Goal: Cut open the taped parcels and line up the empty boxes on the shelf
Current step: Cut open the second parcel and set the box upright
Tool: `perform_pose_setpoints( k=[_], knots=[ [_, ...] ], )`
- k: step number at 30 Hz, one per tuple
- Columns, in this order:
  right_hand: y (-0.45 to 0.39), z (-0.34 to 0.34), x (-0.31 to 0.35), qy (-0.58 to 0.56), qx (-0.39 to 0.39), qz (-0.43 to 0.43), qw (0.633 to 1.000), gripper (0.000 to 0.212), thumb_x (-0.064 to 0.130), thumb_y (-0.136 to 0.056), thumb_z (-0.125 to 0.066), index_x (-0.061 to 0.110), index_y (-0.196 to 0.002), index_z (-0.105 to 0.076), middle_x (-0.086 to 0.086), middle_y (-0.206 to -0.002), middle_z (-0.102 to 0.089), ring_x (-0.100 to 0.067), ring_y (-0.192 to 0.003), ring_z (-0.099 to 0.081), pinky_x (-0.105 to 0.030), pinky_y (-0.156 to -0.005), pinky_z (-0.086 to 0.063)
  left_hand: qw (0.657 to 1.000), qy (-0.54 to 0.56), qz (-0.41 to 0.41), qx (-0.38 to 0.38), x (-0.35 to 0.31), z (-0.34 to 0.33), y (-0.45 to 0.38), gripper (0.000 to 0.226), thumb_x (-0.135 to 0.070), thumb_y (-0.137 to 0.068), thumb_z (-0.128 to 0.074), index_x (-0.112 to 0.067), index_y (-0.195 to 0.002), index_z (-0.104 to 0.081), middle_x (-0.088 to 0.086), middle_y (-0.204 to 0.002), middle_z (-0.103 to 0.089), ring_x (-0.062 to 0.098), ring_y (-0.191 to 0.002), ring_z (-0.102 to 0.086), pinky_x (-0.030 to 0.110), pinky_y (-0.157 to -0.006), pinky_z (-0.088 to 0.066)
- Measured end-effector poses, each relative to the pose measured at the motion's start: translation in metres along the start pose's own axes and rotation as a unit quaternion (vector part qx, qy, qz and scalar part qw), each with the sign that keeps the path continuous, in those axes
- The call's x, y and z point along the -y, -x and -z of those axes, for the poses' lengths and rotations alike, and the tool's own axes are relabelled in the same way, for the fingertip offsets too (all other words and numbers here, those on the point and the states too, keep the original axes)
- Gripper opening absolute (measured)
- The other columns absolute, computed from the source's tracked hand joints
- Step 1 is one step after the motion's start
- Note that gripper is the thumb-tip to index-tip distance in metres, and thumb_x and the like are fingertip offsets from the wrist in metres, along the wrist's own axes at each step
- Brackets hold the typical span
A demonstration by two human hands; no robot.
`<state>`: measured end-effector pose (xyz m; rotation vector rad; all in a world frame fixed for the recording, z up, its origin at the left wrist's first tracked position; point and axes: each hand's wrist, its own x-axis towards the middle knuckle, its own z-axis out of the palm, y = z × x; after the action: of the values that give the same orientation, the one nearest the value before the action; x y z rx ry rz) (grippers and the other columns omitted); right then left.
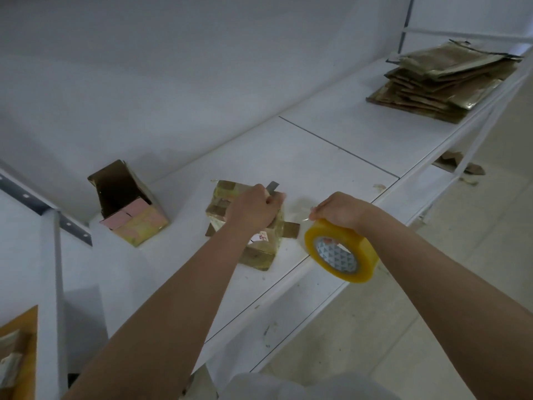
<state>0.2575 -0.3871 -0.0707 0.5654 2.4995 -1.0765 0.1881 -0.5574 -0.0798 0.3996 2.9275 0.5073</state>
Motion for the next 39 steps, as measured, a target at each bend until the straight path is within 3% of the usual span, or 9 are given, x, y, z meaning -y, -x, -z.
perform_pose_setpoints(
  k=[5, 12, 16, 20, 24, 31, 33, 36, 39],
  knots=[
    [0.004, -0.004, -0.003, -0.032, -0.013, 0.007, 0.999, 0.036, 0.039, -0.095, -0.059, 0.008, -0.111, -0.068, -0.009, -0.088, -0.063, -0.022, -0.077, -0.059, -0.034, -0.079, -0.05, 0.996, -0.035, 0.045, -0.071, -0.009, -0.013, 0.007, 0.042, -0.059, -0.088, -0.057, -0.019, -0.1, -0.053, -0.001, -0.092, -0.062, 0.024, -0.086, -0.061, 0.035, -0.071, -0.052],
    [0.018, 0.011, -0.016, -0.084, -0.015, -0.009, 0.996, 0.031, 0.032, -0.093, -0.063, 0.005, -0.108, -0.068, -0.018, -0.093, -0.068, -0.031, -0.08, -0.065, -0.041, -0.086, -0.055, 0.993, -0.078, 0.023, -0.084, -0.011, -0.016, 0.009, 0.036, -0.045, -0.096, -0.049, -0.012, -0.111, -0.049, 0.007, -0.096, -0.063, 0.03, -0.088, -0.064, 0.035, -0.063, -0.048],
    [0.023, 0.017, -0.022, -0.073, -0.042, -0.018, 0.996, 0.037, 0.036, -0.094, -0.062, 0.006, -0.115, -0.065, -0.019, -0.106, -0.066, -0.036, -0.095, -0.065, -0.047, -0.095, -0.052, 0.991, -0.099, 0.049, -0.07, -0.019, -0.018, 0.011, 0.046, -0.05, -0.092, -0.057, -0.011, -0.112, -0.045, 0.006, -0.096, -0.06, 0.03, -0.091, -0.063, 0.034, -0.064, -0.044],
    [0.024, 0.011, -0.023, -0.114, -0.047, -0.006, 0.992, 0.033, 0.036, -0.094, -0.061, 0.011, -0.115, -0.069, -0.017, -0.11, -0.066, -0.035, -0.098, -0.064, -0.047, -0.096, -0.052, 0.99, -0.115, 0.038, -0.078, -0.021, -0.02, 0.012, 0.035, -0.031, -0.094, -0.061, -0.008, -0.111, -0.042, 0.009, -0.098, -0.06, 0.031, -0.09, -0.063, 0.035, -0.06, -0.041],
    [0.027, 0.009, -0.022, -0.097, -0.061, 0.03, 0.993, 0.031, 0.039, -0.096, -0.058, 0.018, -0.113, -0.073, -0.01, -0.115, -0.066, -0.03, -0.102, -0.062, -0.046, -0.099, -0.049, 0.993, -0.09, -0.048, -0.059, -0.006, -0.013, 0.016, 0.029, -0.028, -0.091, -0.063, -0.01, -0.106, -0.046, 0.002, -0.087, -0.056, 0.025, -0.082, -0.061, 0.033, -0.064, -0.045],
    [0.03, 0.002, 0.002, -0.076, -0.022, 0.066, 0.995, 0.03, 0.041, -0.093, -0.063, 0.023, -0.115, -0.073, -0.007, -0.116, -0.066, -0.026, -0.099, -0.061, -0.04, -0.095, -0.05, 0.963, -0.037, -0.264, 0.03, 0.069, 0.031, 0.053, 0.032, -0.023, -0.081, -0.075, -0.03, -0.083, -0.044, -0.011, -0.06, -0.045, 0.004, -0.051, -0.042, 0.016, -0.051, -0.032],
    [0.031, -0.005, 0.015, -0.066, -0.003, 0.078, 0.995, 0.031, 0.041, -0.093, -0.063, 0.024, -0.116, -0.072, -0.006, -0.114, -0.066, -0.022, -0.093, -0.06, -0.035, -0.087, -0.047, 0.968, -0.011, -0.247, 0.03, 0.085, 0.037, 0.062, 0.036, -0.024, -0.078, -0.079, -0.031, -0.092, -0.046, -0.01, -0.059, -0.045, 0.005, -0.05, -0.043, 0.016, -0.05, -0.032],
    [0.03, -0.019, 0.032, -0.046, 0.013, 0.099, 0.994, 0.03, 0.042, -0.093, -0.063, 0.025, -0.116, -0.073, -0.005, -0.12, -0.066, -0.024, -0.1, -0.061, -0.034, -0.089, -0.047, 0.98, 0.021, -0.199, 0.019, 0.091, 0.037, 0.073, 0.054, -0.028, -0.073, -0.084, -0.025, -0.111, -0.046, -0.01, -0.061, -0.044, 0.003, -0.051, -0.043, 0.017, -0.051, -0.033],
    [0.031, -0.026, 0.044, -0.027, 0.022, 0.123, 0.992, 0.03, 0.04, -0.095, -0.06, 0.021, -0.114, -0.073, -0.007, -0.115, -0.068, -0.025, -0.1, -0.063, -0.037, -0.093, -0.05, 0.984, 0.064, -0.153, -0.069, 0.092, 0.036, 0.084, 0.045, -0.038, -0.081, -0.077, -0.021, -0.109, -0.046, -0.011, -0.065, -0.047, 0.003, -0.053, -0.045, 0.022, -0.053, -0.035]
  ],
)
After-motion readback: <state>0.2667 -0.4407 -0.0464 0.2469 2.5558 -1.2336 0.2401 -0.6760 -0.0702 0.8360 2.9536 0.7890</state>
